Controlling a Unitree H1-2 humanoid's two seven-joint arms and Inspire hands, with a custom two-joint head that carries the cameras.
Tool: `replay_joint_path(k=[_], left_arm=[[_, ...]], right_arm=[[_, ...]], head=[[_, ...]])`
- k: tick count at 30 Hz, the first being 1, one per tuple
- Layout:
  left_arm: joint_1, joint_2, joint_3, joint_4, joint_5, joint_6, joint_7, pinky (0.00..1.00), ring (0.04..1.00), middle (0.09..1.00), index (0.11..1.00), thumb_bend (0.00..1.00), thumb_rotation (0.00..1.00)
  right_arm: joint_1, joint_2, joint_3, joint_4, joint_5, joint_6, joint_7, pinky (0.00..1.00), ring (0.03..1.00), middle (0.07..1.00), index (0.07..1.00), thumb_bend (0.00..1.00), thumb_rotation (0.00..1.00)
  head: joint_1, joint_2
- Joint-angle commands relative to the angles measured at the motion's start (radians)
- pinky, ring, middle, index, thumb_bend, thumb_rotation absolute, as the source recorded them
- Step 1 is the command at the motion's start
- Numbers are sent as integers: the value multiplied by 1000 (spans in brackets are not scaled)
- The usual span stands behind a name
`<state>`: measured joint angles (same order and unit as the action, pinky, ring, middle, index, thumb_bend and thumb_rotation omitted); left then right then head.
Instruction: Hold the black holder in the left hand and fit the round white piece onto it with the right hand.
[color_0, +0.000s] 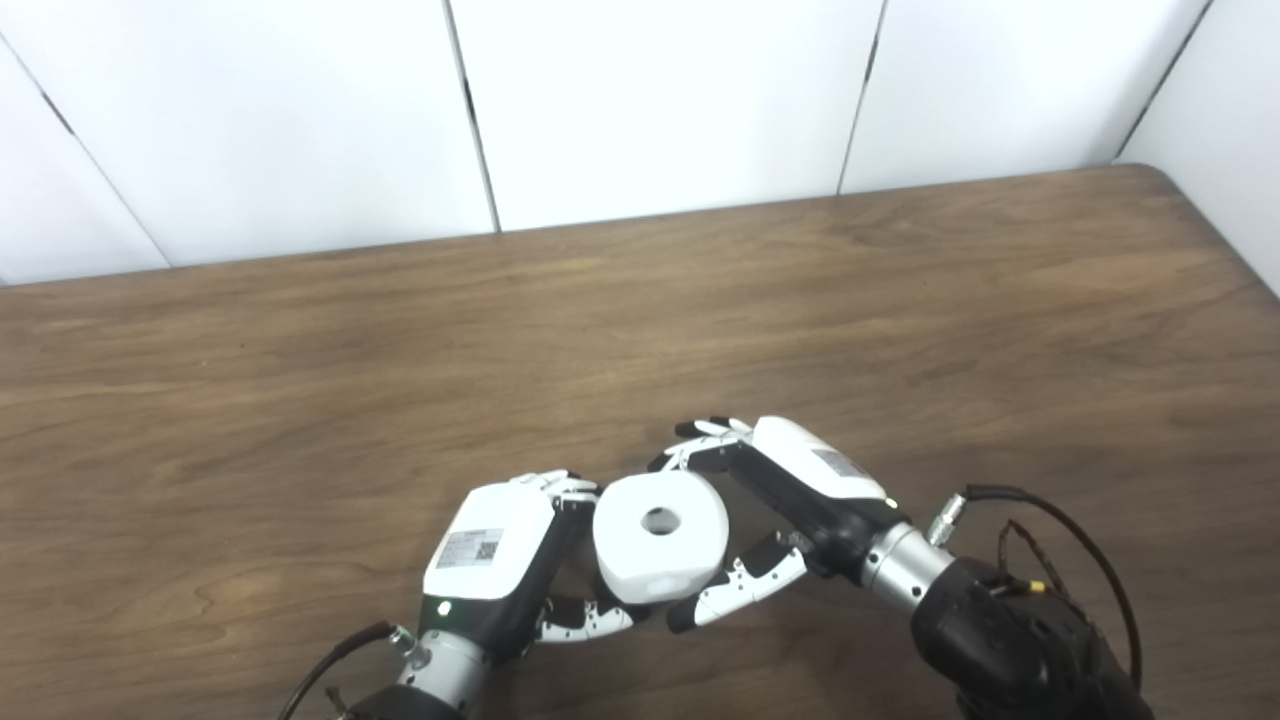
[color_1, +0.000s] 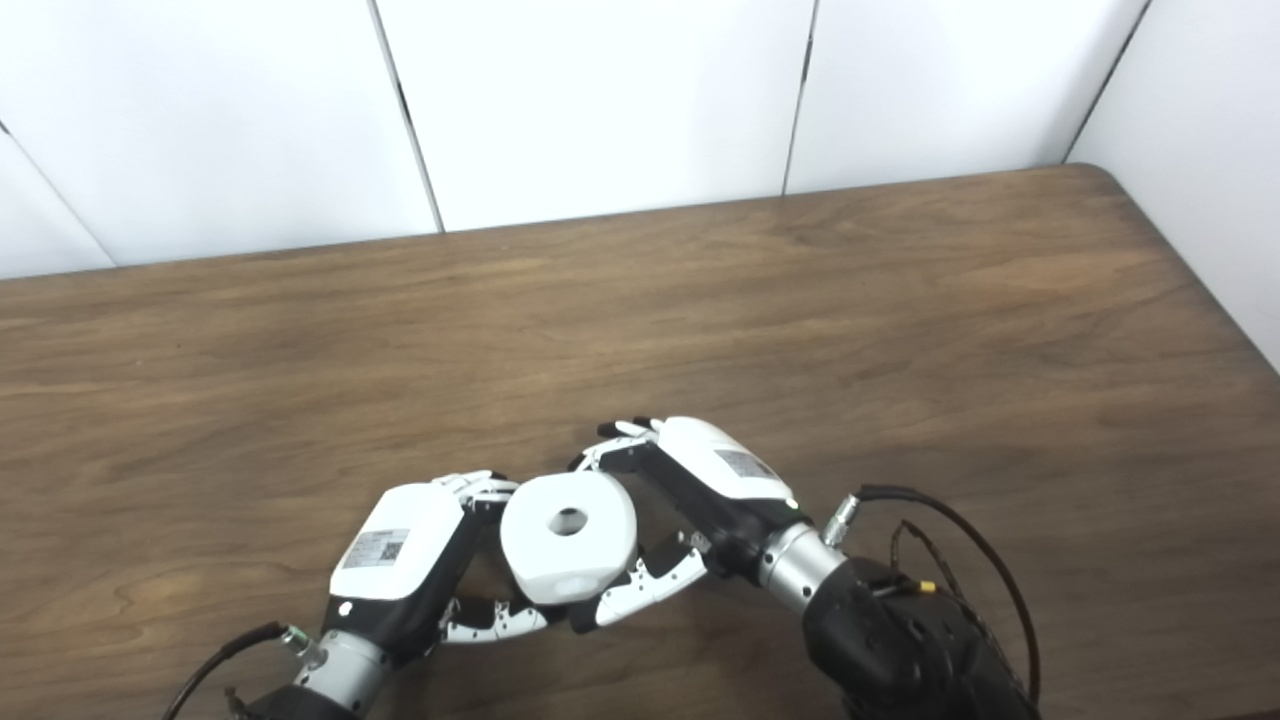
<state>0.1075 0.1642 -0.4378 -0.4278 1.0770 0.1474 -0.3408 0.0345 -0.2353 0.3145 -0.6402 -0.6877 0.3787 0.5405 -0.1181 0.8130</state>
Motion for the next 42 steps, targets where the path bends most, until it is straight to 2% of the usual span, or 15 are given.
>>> replay_joint_path(k=[1, 9, 15, 18, 26, 36, 40, 42], left_arm=[[2, 3, -22, 28, 12, 7, -59, 841, 838, 758, 485, 523, 54], [-1, 4, -18, 36, 9, 7, -59, 837, 842, 759, 485, 523, 53], [-10, 7, -16, 54, 15, 9, -58, 839, 838, 754, 485, 523, 53], [-13, 6, -13, 61, 13, 13, -56, 841, 840, 752, 485, 523, 53], [-18, 9, -10, 66, 16, 16, -59, 841, 841, 749, 485, 524, 54], [-20, 12, -9, 62, 13, 17, -67, 841, 839, 747, 484, 524, 54], [-22, 15, -6, 64, 8, 17, -67, 840, 840, 747, 485, 524, 54], [-21, 16, -5, 63, 9, 18, -67, 840, 839, 747, 485, 524, 55]], right_arm=[[-19, -1, 0, -3, -1, -16, -13, 1000, 940, 799, 632, 908, 330], [-26, -5, -5, 2, 9, -14, -19, 1000, 937, 802, 633, 905, 333], [-66, 13, -40, -37, 64, 68, 14, 990, 926, 810, 631, 909, 370], [-96, 12, -57, -61, 58, 89, 53, 985, 929, 816, 628, 922, 375], [-167, 26, -128, -121, 17, 90, 199, 1000, 931, 827, 624, 995, 346], [-203, 66, -176, -160, -20, 90, 306, 952, 935, 822, 623, 1000, 370], [-224, 69, -185, -166, -45, 90, 347, 925, 934, 829, 635, 1000, 424], [-235, 81, -203, -174, -62, 91, 375, 942, 935, 831, 643, 1000, 440]], head=[[0, 0], [1, 5], [-2, 0], [-1, -1], [-1, 2], [-3, 6], [-3, 9], [-4, 9]])
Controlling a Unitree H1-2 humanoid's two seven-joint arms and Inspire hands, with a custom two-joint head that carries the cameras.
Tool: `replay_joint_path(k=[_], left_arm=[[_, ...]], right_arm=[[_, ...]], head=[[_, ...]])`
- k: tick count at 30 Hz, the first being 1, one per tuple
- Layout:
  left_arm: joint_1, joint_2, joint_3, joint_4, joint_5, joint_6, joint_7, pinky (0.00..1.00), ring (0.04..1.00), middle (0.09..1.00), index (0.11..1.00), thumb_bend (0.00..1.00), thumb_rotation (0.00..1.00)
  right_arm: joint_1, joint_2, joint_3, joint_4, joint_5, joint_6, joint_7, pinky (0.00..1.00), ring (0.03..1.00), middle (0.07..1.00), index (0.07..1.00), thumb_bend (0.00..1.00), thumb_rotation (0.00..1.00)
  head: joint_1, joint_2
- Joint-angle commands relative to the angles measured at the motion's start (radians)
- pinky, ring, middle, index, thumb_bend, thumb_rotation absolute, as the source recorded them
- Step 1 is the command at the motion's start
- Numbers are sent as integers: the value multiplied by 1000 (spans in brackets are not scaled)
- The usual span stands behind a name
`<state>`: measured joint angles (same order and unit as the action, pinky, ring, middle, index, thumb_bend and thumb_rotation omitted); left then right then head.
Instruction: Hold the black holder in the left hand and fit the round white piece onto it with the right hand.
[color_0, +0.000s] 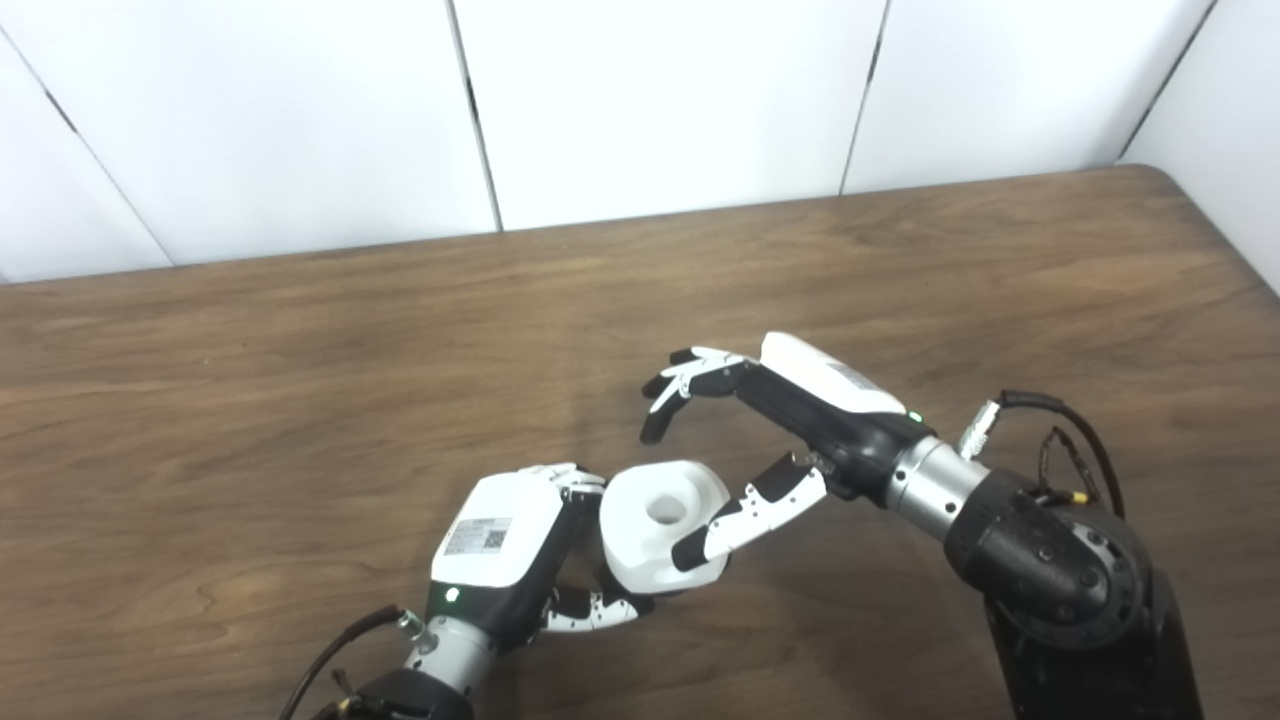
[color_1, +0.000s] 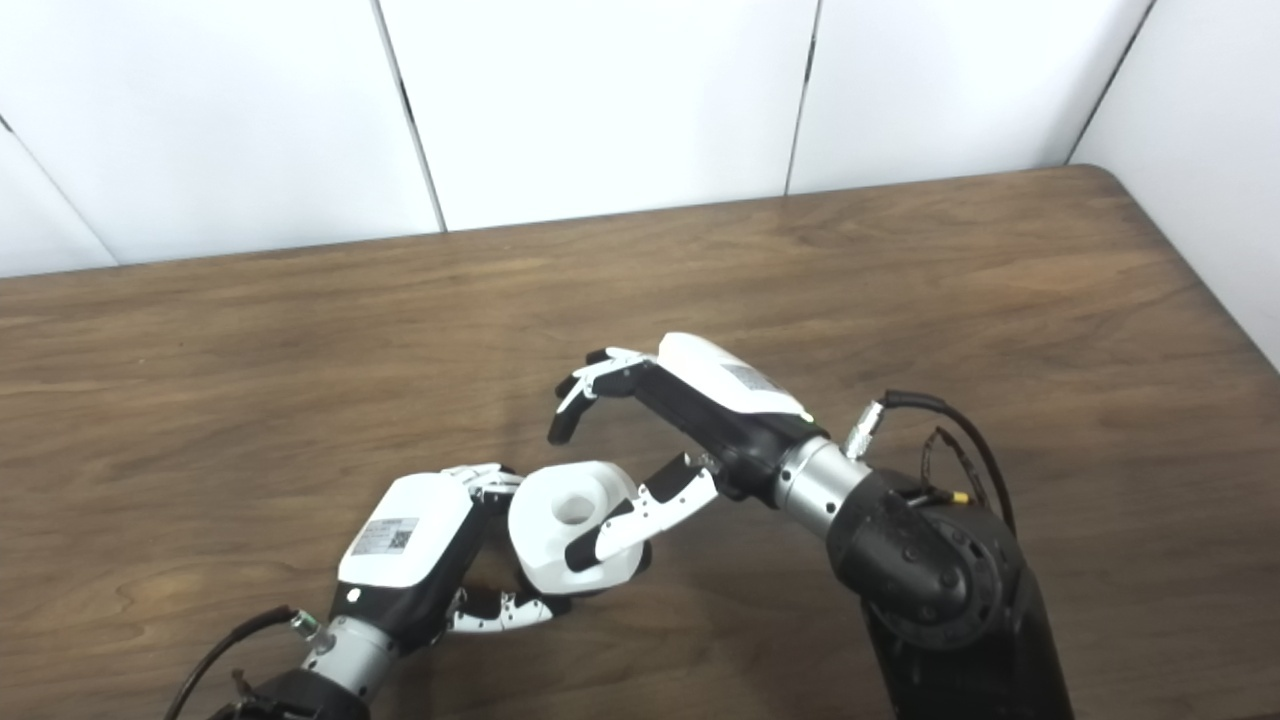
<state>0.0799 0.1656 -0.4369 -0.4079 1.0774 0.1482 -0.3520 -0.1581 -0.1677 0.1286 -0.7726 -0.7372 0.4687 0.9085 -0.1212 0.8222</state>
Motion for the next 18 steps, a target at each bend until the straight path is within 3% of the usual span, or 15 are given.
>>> replay_joint_path(k=[1, 7, 12, 18], left_arm=[[6, 16, -6, 43, 8, 16, -56, 841, 839, 747, 485, 524, 55], [4, 19, -2, 43, 6, 21, -62, 843, 840, 748, 485, 524, 56], [1, 22, 0, 44, 10, 24, -69, 836, 840, 753, 489, 524, 64], [8, 15, 10, 31, 5, 31, -70, 822, 829, 749, 497, 520, 81]], right_arm=[[-48, 19, -27, -46, -19, 1, 20, 956, 937, 832, 647, 1000, 443], [-76, 38, -89, -69, -31, 1, 76, 989, 944, 839, 663, 1000, 428], [-85, 57, -136, -77, -39, 1, 108, 932, 947, 843, 661, 1000, 441], [-83, 50, -138, -77, -46, 0, 108, 909, 941, 840, 660, 1000, 469]], head=[[-1, 1], [0, 4], [3, 4], [4, 4]])
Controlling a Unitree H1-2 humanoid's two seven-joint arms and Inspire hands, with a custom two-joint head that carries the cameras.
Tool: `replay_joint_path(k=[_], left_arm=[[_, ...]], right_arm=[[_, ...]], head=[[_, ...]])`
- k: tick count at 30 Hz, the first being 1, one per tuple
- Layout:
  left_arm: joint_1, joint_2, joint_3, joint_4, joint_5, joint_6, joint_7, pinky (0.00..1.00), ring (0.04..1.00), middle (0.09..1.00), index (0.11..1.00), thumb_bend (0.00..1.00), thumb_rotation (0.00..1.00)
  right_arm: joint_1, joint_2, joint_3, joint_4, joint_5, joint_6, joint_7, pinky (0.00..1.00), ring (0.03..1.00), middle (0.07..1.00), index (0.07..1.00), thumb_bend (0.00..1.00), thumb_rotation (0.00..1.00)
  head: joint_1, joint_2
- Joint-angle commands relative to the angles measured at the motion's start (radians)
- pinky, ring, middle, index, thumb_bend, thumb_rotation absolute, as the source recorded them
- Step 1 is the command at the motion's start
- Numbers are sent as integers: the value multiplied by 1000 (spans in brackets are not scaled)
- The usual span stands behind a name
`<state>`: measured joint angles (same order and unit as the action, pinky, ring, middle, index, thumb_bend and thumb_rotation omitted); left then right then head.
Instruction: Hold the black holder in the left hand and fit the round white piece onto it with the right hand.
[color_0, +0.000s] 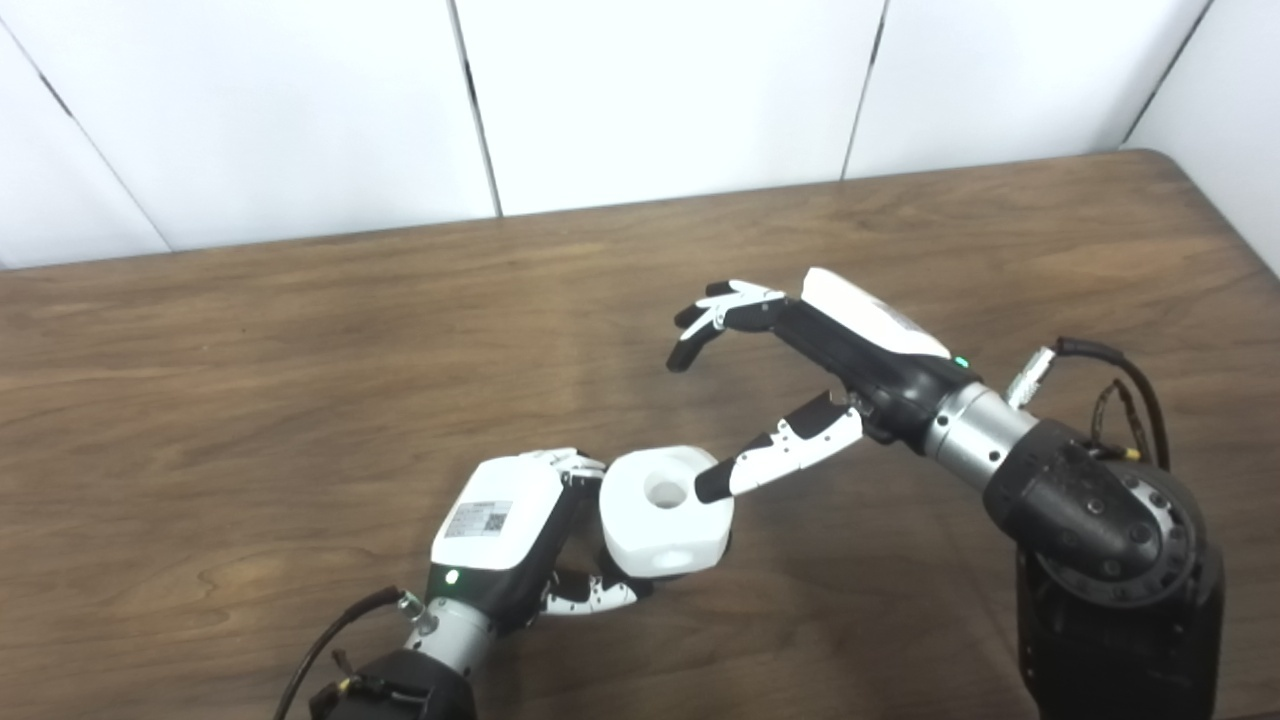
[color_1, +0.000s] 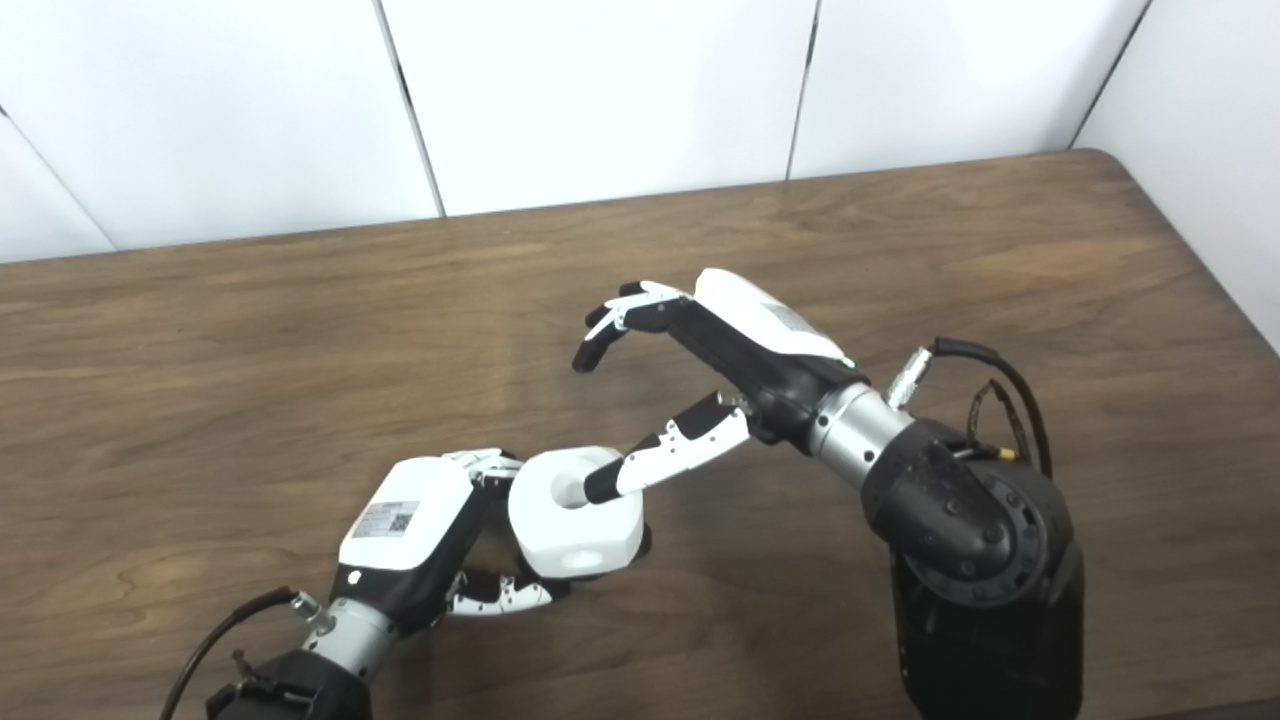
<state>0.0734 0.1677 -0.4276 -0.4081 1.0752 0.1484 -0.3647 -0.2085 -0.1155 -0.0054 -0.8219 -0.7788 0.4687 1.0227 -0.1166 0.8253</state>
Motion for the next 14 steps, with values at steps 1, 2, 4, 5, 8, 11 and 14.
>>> replay_joint_path(k=[1, 2, 4, 5, 8, 11, 14], left_arm=[[16, 12, 3, 31, 5, 30, -54, 818, 826, 750, 585, 645, 167], [17, 11, 4, 27, 5, 31, -57, 816, 825, 750, 631, 710, 212], [17, 10, 7, 19, 9, 38, -69, 817, 828, 762, 708, 783, 302], [17, 9, 8, 15, 11, 39, -72, 815, 828, 765, 723, 799, 317], [19, 8, 11, 5, 22, 46, -86, 807, 825, 769, 742, 825, 346], [17, 7, 12, -12, 59, 60, -134, 809, 834, 782, 751, 825, 379], [8, 6, 14, -42, 109, 81, -222, 807, 844, 801, 767, 831, 388]], right_arm=[[-32, -4, -3, -28, -6, 0, -9, 906, 938, 838, 659, 1000, 475], [-32, -5, -3, -27, -10, 1, -11, 904, 937, 837, 659, 1000, 478], [-33, -5, -9, -25, -11, 0, -11, 931, 939, 836, 657, 1000, 493], [-33, -4, -13, -24, -10, 0, -11, 944, 941, 836, 657, 1000, 497], [-35, 3, -29, -21, -2, 0, -5, 976, 948, 840, 658, 1000, 495], [-37, 5, -38, -17, -1, 0, -3, 977, 952, 843, 660, 1000, 487], [-39, 3, -42, -9, 1, 1, -6, 976, 953, 845, 659, 1000, 481]], head=[[-1, 1], [0, 1], [0, 2], [1, 2], [3, 5], [5, 6], [9, 9]])
